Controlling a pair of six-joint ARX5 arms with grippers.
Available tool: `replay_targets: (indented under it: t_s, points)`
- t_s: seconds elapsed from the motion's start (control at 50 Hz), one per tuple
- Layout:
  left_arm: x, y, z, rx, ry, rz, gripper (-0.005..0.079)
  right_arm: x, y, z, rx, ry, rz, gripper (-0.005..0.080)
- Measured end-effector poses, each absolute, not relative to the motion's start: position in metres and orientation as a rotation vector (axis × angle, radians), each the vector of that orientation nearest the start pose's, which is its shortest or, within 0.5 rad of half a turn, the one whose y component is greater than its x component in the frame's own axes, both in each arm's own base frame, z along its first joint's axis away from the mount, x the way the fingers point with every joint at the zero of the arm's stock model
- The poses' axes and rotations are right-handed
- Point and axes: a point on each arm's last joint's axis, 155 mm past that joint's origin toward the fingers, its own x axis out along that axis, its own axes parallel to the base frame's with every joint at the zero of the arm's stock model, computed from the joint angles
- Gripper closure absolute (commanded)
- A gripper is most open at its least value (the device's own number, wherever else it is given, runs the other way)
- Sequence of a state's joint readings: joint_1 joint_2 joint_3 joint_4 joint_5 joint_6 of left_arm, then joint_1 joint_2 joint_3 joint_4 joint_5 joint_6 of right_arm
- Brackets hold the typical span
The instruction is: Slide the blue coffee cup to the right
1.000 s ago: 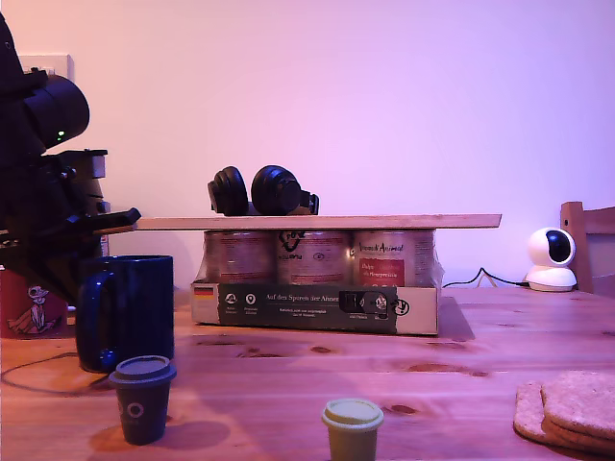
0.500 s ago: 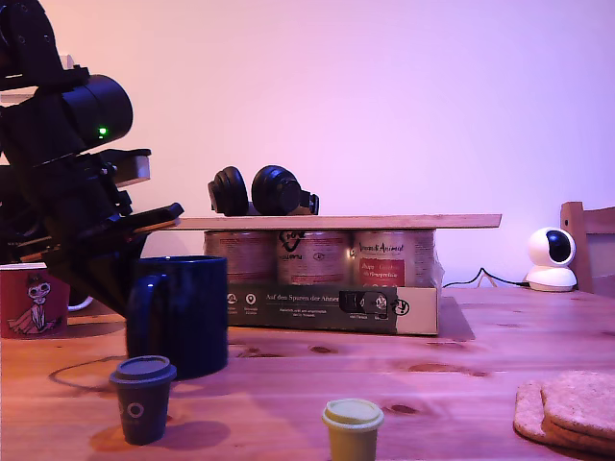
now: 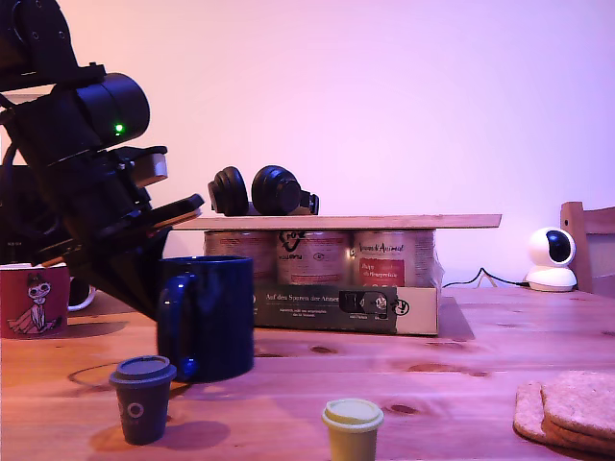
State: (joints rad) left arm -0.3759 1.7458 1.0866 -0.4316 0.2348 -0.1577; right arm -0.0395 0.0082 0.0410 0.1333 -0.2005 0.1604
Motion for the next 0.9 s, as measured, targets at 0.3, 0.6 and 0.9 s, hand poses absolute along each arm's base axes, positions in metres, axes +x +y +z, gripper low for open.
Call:
replay_targets:
  t_s: [0.3,0.6,0.9]
  points:
    - [0.367,-0.225,0.053,-0.081,1.081,-0.529,0.0763,0.245,0.027,0.215,0.139,-0.152,0.173,0.0763]
    - [0.354,-0.248,0.057,-0.111,1.093,-0.603,0.0763,0.245,0.027,0.215,0.139,-0.152,0.173,0.0763]
    - [0.341,-0.274,0.069,-0.124,1.107,-0.686,0.0763,0.245,0.027,0.215,0.139,-0.153,0.173,0.0763]
